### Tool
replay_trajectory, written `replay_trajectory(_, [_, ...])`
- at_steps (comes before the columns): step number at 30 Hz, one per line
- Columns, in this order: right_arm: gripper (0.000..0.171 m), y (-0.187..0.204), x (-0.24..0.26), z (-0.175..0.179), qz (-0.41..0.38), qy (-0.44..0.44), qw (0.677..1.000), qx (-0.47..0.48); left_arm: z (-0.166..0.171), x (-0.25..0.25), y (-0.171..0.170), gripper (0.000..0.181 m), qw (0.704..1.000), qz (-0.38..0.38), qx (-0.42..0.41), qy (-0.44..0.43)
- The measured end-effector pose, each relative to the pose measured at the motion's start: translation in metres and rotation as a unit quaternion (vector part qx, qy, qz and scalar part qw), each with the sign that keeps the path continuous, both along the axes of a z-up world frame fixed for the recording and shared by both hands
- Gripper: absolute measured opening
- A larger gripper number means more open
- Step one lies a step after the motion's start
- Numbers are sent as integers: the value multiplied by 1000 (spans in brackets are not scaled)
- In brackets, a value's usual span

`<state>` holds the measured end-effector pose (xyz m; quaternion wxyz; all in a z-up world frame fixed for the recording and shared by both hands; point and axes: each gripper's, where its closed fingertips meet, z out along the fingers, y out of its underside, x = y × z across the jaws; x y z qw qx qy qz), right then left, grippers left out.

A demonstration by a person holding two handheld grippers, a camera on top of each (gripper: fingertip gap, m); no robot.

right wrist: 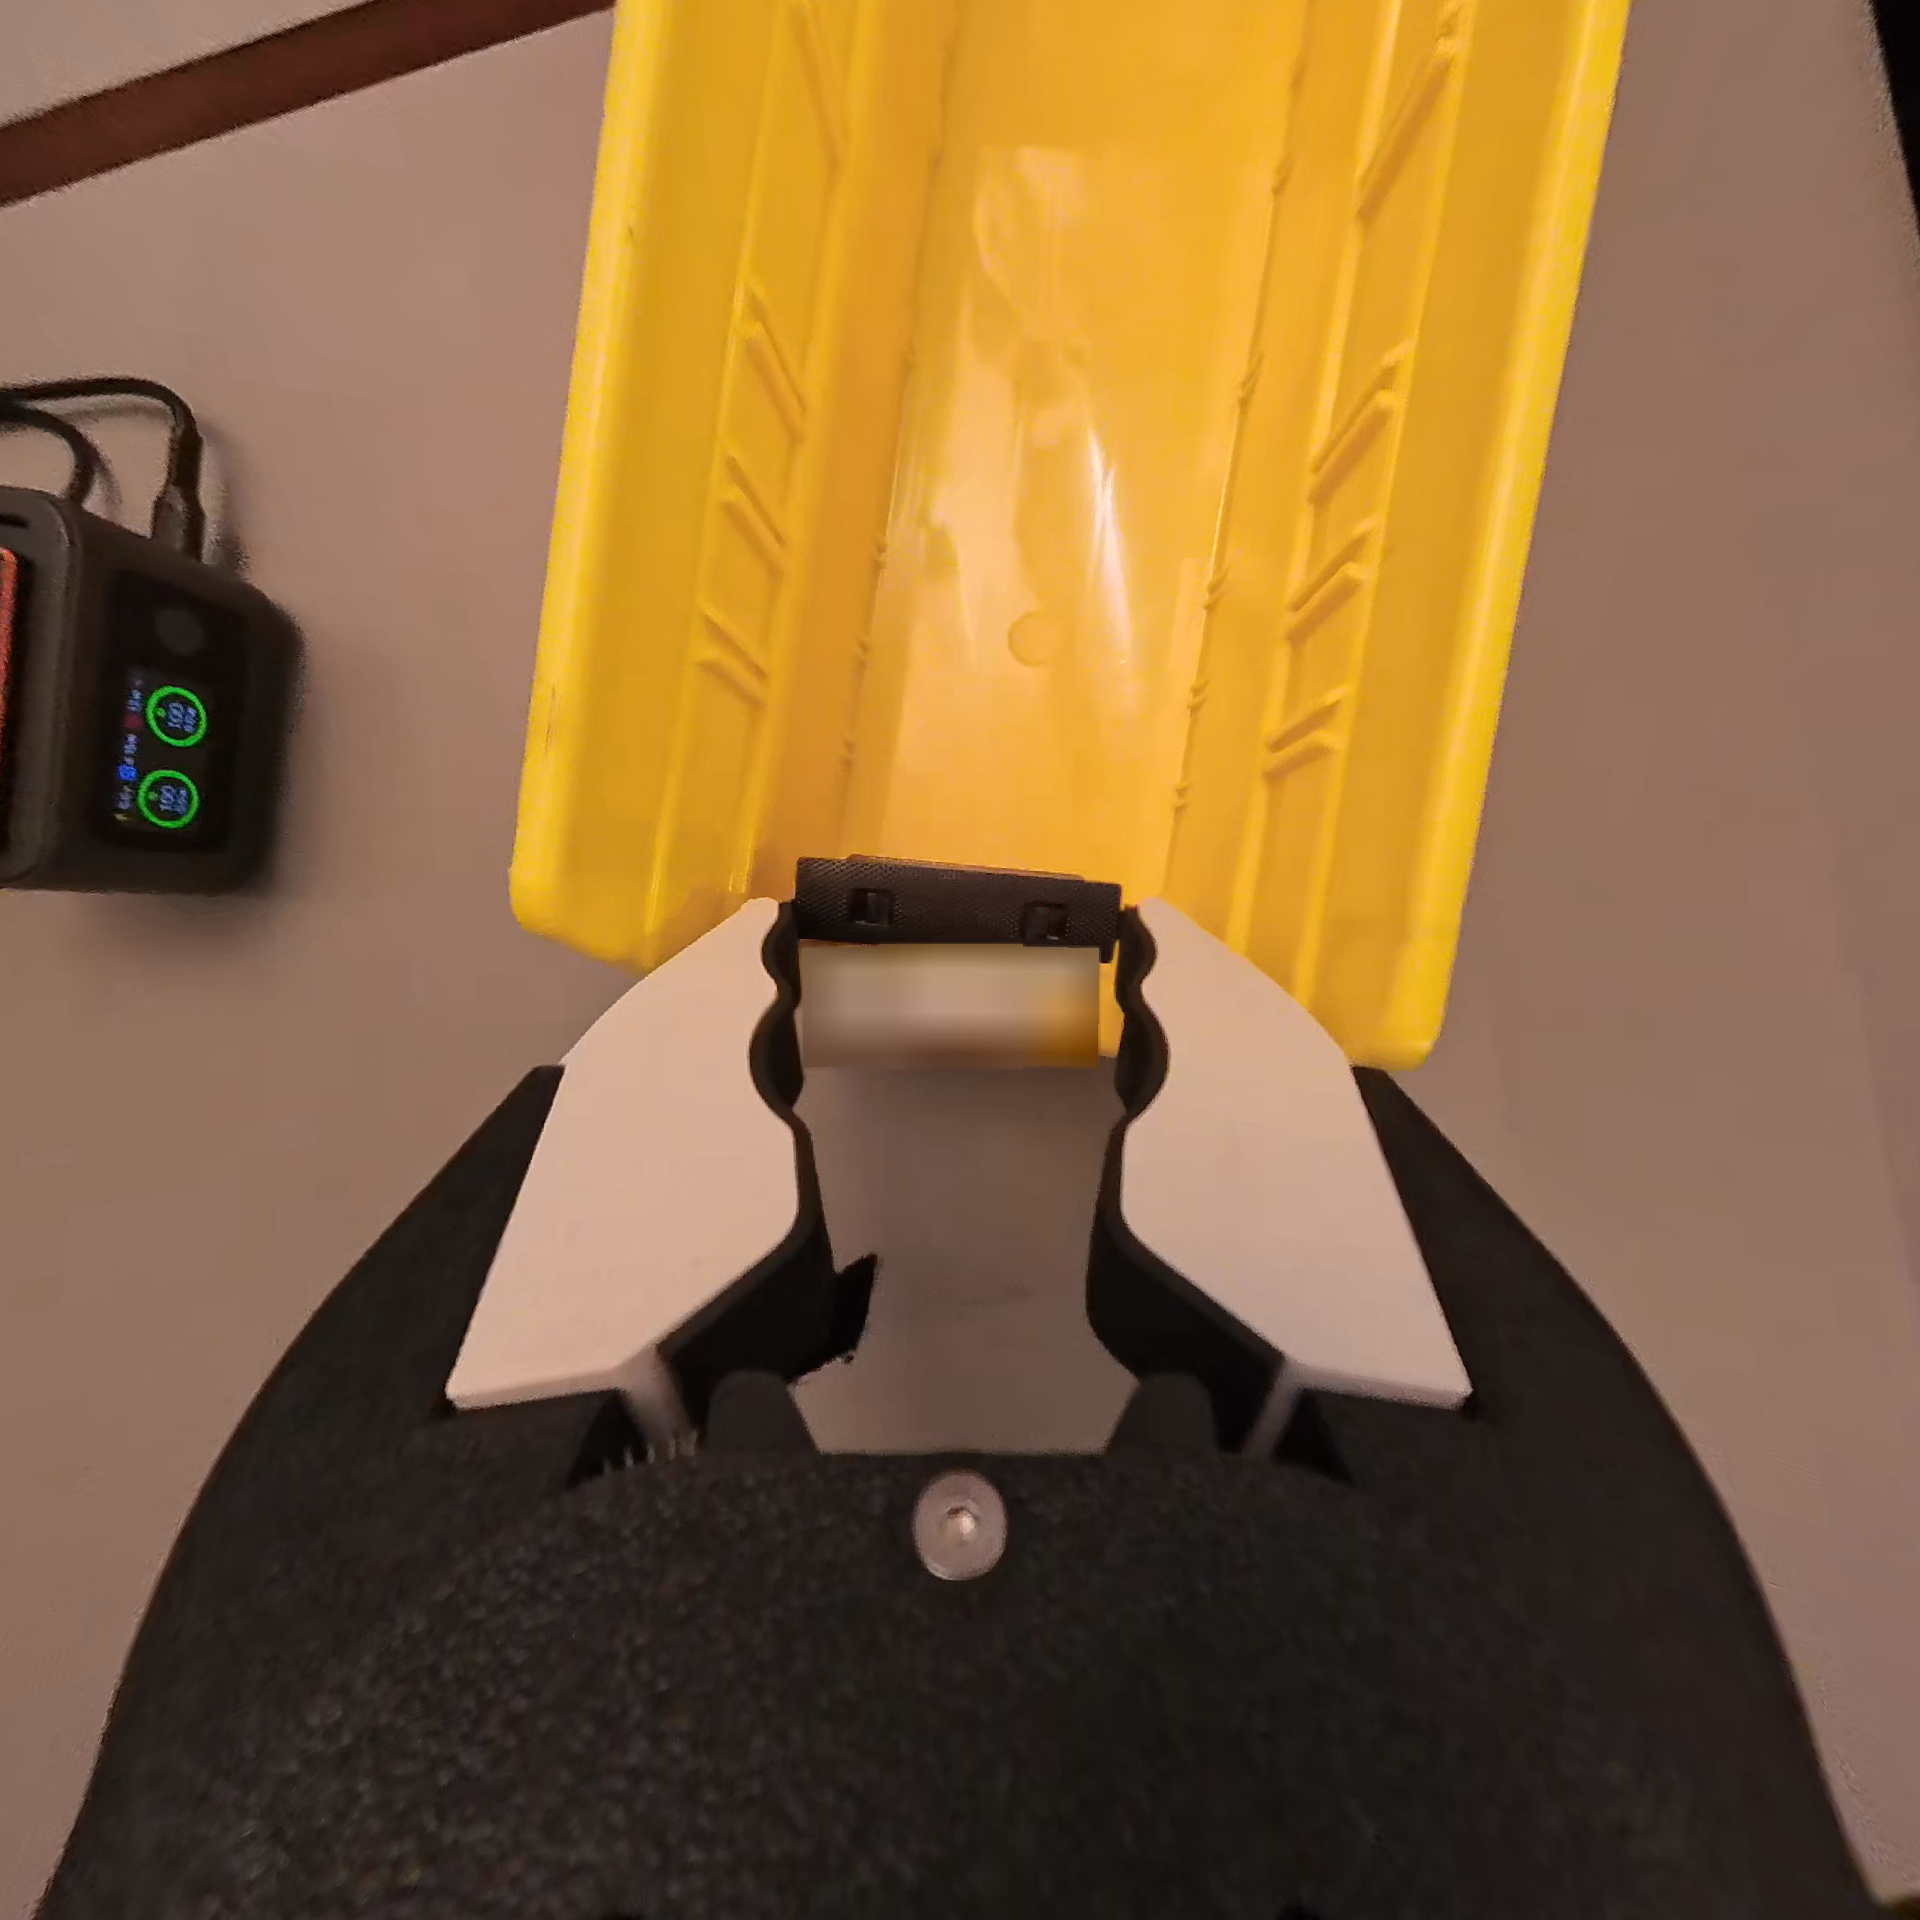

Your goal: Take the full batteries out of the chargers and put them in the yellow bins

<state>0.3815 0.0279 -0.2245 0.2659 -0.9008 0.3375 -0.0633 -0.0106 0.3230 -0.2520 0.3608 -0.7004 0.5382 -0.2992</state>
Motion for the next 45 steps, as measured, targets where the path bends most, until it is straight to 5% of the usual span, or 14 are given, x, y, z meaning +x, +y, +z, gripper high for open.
replay_trajectory(19, [62,-13,-5,0,4,12,1000,-15,-1,-1,1,48,1000,0,-3,-1])
replay_trajectory(27, [61,-12,-21,74,33,-99,993,59,-1,-1,1,48,1000,0,-3,1])
replay_trajectory(34, [63,90,-151,141,239,-127,953,135,-7,0,-1,47,1000,-3,15,26])
replay_trajectory(39, [64,167,-249,122,367,-79,919,119,-10,2,-1,50,999,-5,18,35])
replay_trajectory(45, [64,234,-314,77,421,-15,902,92,-8,11,-1,57,999,-6,22,32])
